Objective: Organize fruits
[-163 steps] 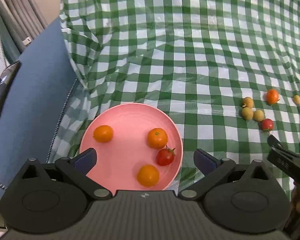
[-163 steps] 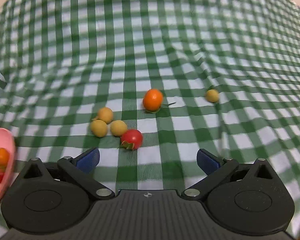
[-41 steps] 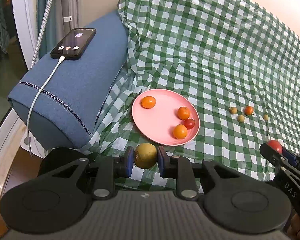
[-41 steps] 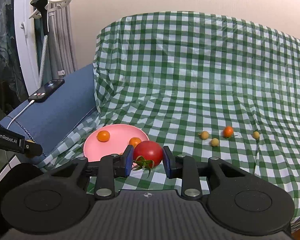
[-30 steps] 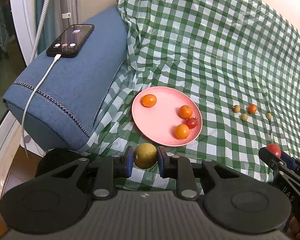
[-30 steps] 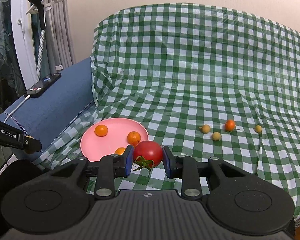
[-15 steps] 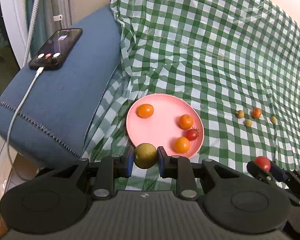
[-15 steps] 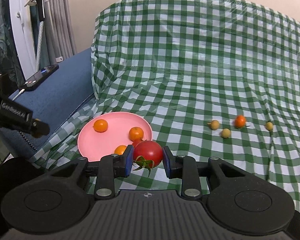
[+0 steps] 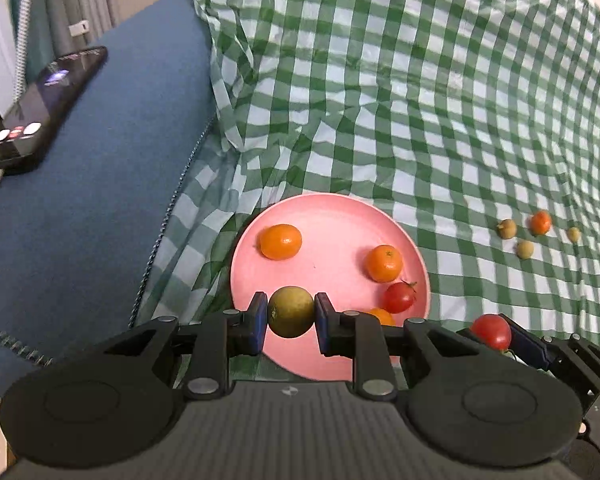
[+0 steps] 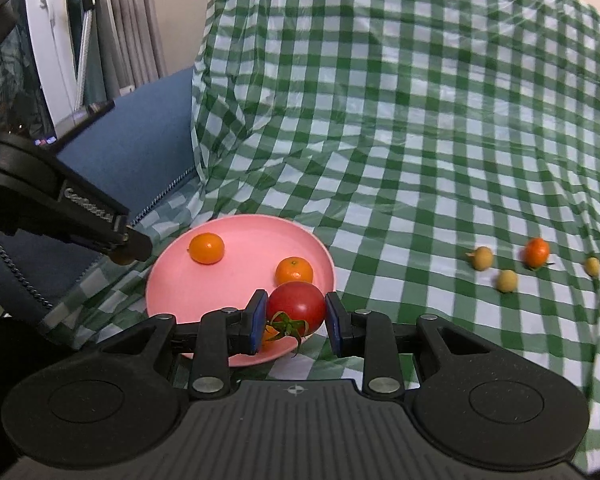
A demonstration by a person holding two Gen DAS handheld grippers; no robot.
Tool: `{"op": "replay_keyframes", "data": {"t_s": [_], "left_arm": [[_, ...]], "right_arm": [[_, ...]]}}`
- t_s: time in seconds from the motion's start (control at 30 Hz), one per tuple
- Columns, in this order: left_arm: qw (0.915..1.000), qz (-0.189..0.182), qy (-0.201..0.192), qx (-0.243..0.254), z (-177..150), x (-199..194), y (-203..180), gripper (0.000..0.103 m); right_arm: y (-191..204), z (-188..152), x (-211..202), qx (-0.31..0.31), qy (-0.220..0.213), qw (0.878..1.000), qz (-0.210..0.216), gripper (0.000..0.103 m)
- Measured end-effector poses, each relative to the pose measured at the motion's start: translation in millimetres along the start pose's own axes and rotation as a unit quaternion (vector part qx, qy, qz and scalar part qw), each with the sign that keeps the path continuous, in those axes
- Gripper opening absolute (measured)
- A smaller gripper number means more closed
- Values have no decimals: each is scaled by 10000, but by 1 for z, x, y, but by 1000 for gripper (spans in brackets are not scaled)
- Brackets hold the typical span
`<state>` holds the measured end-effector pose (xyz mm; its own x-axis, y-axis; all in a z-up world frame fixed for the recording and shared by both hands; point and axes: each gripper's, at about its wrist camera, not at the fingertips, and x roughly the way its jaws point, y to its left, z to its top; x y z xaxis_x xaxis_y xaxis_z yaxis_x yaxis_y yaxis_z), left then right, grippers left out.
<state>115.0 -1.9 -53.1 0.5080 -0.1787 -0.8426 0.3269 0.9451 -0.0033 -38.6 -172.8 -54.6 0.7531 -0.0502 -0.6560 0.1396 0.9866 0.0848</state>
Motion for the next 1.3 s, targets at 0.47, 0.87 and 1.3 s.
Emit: {"op": "replay_keyframes", "data": {"t_s": [0.47, 0.87, 1.3], "left_arm": [[9980, 219, 504, 306, 15, 79, 3, 27], [9982, 441, 176, 375, 15, 54, 10, 103], [9972, 733, 128, -56, -58, -43, 15, 103]], "right_arm": [[7, 7, 75, -470, 333, 9981, 235, 32], [21, 11, 61, -904, 203, 9953, 272, 88], [23, -7, -26, 42, 374, 9988, 303, 99]]}}
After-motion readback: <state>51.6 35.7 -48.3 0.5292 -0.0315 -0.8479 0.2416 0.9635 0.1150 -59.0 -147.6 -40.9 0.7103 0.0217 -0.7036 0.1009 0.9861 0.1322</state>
